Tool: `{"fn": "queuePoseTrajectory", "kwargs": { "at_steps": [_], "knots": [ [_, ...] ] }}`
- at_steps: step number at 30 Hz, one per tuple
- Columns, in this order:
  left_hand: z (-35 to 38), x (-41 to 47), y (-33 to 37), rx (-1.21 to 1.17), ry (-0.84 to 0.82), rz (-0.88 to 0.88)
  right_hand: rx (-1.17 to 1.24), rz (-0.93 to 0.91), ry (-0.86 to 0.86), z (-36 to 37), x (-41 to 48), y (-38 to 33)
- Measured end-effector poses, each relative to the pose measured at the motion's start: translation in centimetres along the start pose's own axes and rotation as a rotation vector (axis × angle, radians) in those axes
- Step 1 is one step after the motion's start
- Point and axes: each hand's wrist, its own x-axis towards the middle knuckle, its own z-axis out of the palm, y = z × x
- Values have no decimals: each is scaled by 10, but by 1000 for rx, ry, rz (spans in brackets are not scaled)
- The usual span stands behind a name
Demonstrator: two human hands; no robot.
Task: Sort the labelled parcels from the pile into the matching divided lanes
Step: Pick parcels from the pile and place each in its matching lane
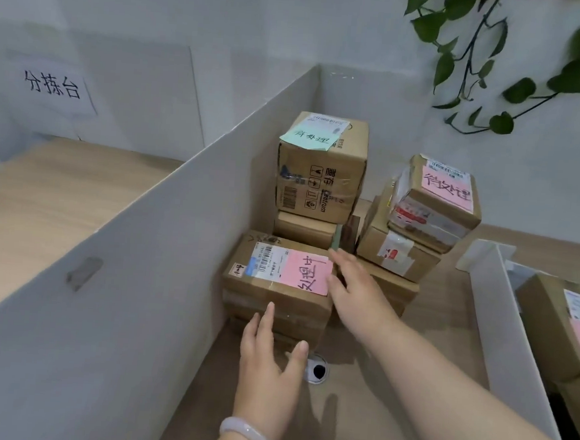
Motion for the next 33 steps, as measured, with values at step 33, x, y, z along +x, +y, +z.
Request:
{"fn": "queuePoseTrajectory", "kwargs": {
  "at_steps": [33],
  "knots": [
    [-31,-169,56,-361,-310,256,649,133,367,-40,-295,-5]
  ]
}}
